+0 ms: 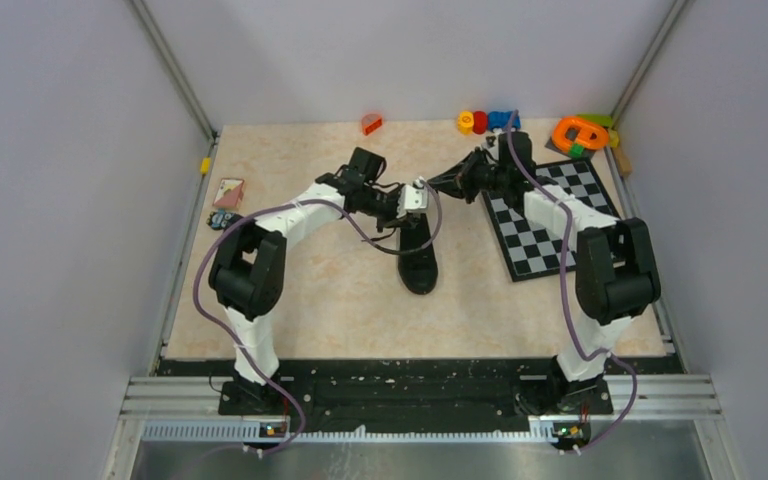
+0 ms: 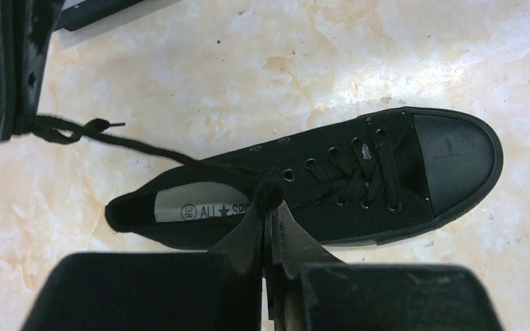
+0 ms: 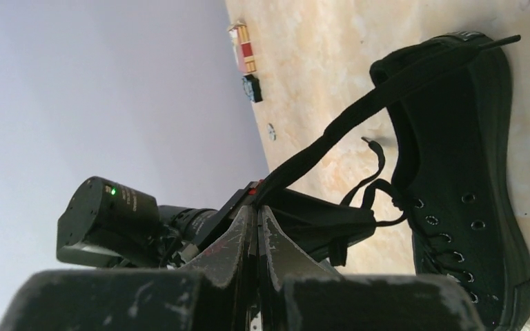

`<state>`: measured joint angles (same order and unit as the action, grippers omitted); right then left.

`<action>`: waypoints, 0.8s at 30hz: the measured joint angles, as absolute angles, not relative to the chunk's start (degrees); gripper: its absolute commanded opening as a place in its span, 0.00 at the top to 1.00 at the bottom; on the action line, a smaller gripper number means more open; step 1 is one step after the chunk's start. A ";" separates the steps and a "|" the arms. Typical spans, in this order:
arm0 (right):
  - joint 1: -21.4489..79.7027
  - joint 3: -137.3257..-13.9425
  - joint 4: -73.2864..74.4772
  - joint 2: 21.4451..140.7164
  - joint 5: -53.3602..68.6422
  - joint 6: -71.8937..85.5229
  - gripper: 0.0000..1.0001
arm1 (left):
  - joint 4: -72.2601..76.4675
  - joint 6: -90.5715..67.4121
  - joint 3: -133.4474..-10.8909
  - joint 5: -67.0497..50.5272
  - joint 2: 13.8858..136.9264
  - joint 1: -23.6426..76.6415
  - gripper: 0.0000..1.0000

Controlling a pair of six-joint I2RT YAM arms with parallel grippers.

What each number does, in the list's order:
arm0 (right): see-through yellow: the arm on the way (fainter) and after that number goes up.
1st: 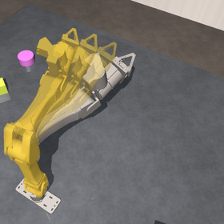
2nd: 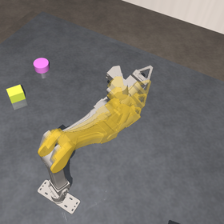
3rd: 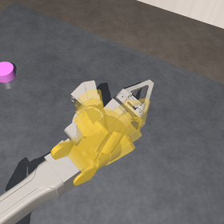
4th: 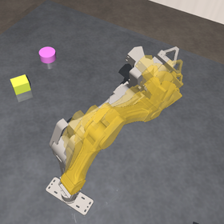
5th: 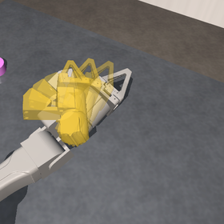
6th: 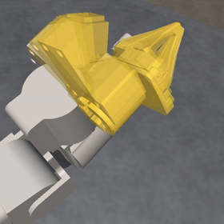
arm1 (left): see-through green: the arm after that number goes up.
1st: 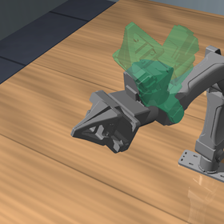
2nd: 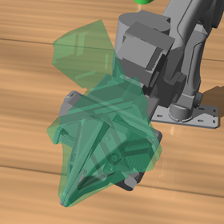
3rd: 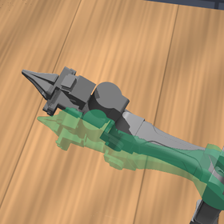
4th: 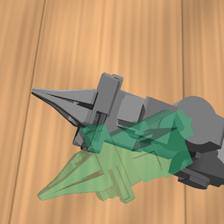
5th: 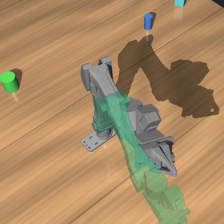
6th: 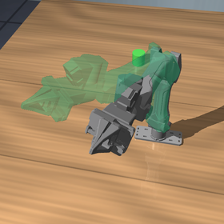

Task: Tie the shoes
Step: Wrap the shoelace around the shoelace.

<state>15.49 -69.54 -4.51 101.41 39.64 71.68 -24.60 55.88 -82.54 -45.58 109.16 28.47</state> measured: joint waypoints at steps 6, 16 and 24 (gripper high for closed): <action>16.91 -72.20 2.39 102.37 37.65 69.65 1.00 | -25.98 54.94 -84.20 -43.86 111.35 29.15 1.00; 19.25 -72.99 6.07 104.14 37.50 69.23 1.00 | -26.09 52.58 -86.61 -42.59 112.36 29.10 1.00; 19.64 -76.99 7.73 107.28 35.42 69.23 1.00 | -24.45 52.42 -84.75 -43.38 112.33 29.10 1.00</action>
